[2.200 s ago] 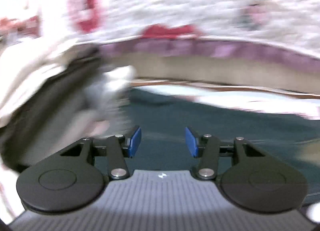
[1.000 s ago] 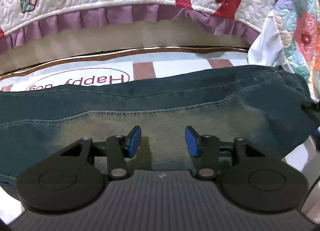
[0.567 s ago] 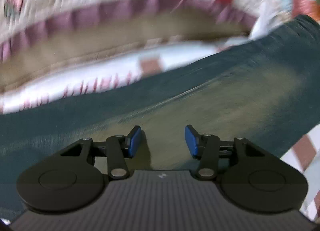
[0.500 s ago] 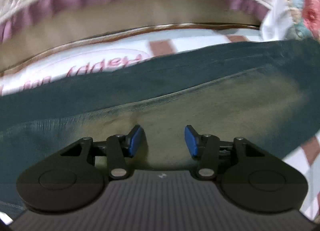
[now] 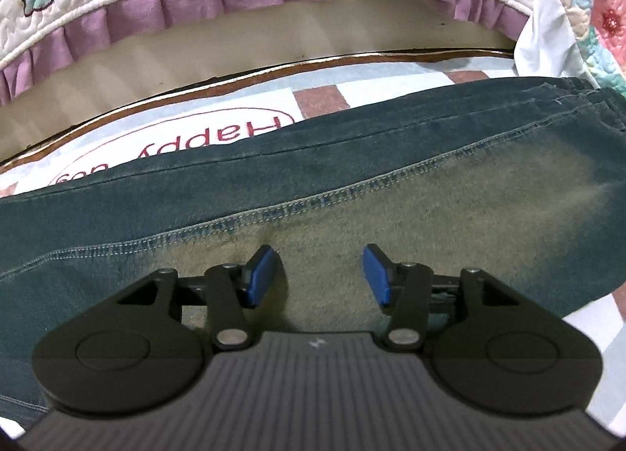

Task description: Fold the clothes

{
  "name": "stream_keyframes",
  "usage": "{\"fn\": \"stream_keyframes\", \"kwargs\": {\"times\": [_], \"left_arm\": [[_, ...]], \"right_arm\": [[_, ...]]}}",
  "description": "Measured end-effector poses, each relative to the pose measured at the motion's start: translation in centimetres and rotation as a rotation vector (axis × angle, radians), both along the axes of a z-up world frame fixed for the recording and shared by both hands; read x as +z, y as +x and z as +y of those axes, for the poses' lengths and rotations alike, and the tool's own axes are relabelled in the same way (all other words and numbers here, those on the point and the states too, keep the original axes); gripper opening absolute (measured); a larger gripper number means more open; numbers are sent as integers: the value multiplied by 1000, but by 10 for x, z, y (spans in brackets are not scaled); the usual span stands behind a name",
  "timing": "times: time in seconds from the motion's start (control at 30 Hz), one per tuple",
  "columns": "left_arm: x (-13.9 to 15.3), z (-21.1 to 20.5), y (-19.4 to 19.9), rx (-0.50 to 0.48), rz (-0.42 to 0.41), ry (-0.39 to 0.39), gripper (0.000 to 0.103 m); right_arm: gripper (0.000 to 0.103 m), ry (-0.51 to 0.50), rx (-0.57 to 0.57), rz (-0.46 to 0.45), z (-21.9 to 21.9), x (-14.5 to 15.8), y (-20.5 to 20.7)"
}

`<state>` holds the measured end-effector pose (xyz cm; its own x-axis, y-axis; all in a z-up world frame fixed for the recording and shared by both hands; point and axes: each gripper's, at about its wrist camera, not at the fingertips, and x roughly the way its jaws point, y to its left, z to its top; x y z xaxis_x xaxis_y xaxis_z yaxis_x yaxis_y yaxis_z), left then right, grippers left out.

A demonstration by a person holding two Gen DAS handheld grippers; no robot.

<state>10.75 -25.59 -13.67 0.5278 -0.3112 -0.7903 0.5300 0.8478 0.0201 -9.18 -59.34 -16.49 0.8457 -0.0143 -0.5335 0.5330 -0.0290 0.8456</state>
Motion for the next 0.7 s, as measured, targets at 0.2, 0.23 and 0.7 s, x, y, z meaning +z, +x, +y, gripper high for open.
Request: {"fn": "stream_keyframes", "kwargs": {"times": [0.2,0.23,0.7], "left_arm": [[1,0,2,18,19,-2,51],[1,0,2,19,19,-2,51],[44,-61,-52,-486,-78,-219,56]], "right_arm": [[64,130,68,13,10,-17,20],[65,149,76,26,14,-21,25],[52,-330,30,21,6,34,50]]}}
